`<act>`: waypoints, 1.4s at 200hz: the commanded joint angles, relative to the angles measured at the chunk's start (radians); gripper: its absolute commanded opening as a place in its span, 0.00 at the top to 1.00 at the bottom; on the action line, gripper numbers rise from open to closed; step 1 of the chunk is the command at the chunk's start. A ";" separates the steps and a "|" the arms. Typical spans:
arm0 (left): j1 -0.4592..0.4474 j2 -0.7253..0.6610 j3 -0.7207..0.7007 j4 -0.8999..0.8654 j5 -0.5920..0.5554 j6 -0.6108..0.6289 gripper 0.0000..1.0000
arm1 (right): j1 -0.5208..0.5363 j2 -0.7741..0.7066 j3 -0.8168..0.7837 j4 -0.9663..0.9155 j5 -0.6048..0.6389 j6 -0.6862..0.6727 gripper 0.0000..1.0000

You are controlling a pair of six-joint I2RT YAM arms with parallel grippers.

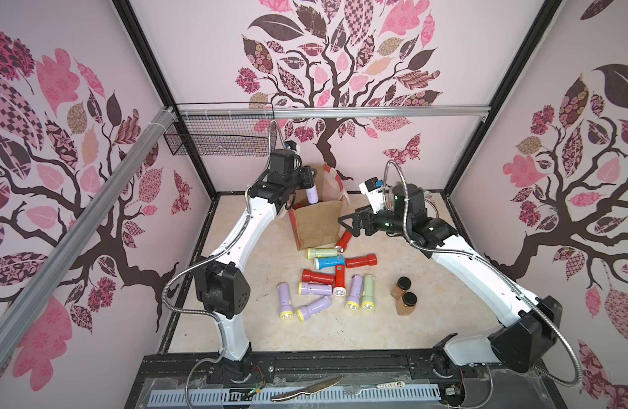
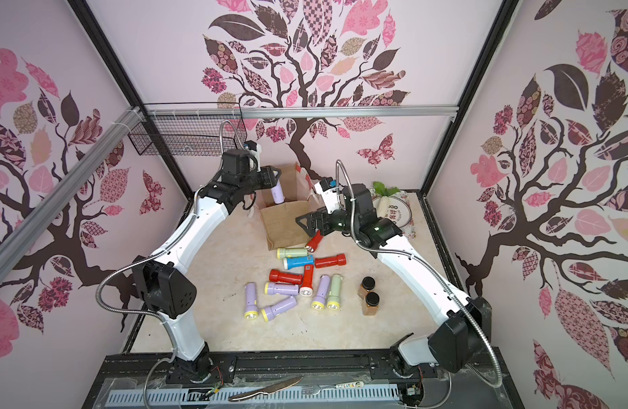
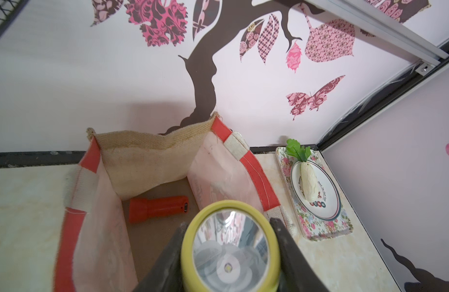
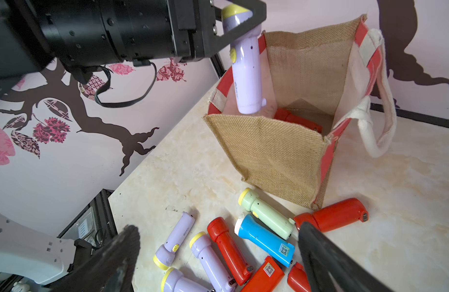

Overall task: Put the flashlights into the tote bags
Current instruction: Place the flashlight in the canvas bag.

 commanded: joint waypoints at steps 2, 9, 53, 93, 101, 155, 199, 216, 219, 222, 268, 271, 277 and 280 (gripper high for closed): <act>0.008 0.039 0.098 0.003 -0.035 0.004 1.00 | -0.001 0.023 0.022 -0.016 0.020 -0.014 0.00; 0.009 0.045 0.102 0.001 -0.037 0.004 1.00 | -0.001 0.024 0.021 -0.017 0.022 -0.013 0.00; 0.009 0.129 0.155 -0.058 -0.111 0.047 1.00 | -0.001 0.036 0.024 -0.036 0.055 -0.015 0.00; 0.009 0.301 0.339 -0.205 -0.178 0.127 1.00 | -0.001 0.056 0.048 -0.096 0.107 -0.020 0.00; 0.009 0.326 0.360 -0.216 -0.184 0.136 1.00 | -0.001 0.059 0.051 -0.109 0.119 -0.022 0.00; 0.016 0.438 0.400 -0.224 -0.214 0.149 1.00 | -0.001 0.071 0.063 -0.164 0.157 -0.024 0.00; 0.032 0.458 0.377 -0.218 -0.209 0.147 0.96 | -0.001 0.085 0.077 -0.213 0.177 -0.029 0.00; 0.032 0.453 0.370 -0.213 -0.205 0.147 0.90 | -0.001 0.087 0.077 -0.213 0.176 -0.028 0.00; 0.032 0.453 0.368 -0.213 -0.205 0.147 0.88 | -0.001 0.085 0.077 -0.212 0.177 -0.028 0.00; 0.032 0.452 0.368 -0.212 -0.205 0.146 0.86 | -0.002 0.086 0.077 -0.211 0.176 -0.028 0.00; 0.031 0.418 0.358 -0.202 -0.196 0.150 0.50 | -0.001 0.086 0.088 -0.215 0.189 -0.033 0.00; 0.032 0.415 0.357 -0.201 -0.195 0.149 0.47 | -0.002 0.086 0.090 -0.216 0.189 -0.032 0.00; 0.032 0.407 0.355 -0.199 -0.194 0.150 0.42 | -0.002 0.084 0.091 -0.216 0.192 -0.035 0.00; 0.031 0.403 0.353 -0.198 -0.193 0.150 0.39 | -0.002 0.085 0.091 -0.217 0.193 -0.035 0.00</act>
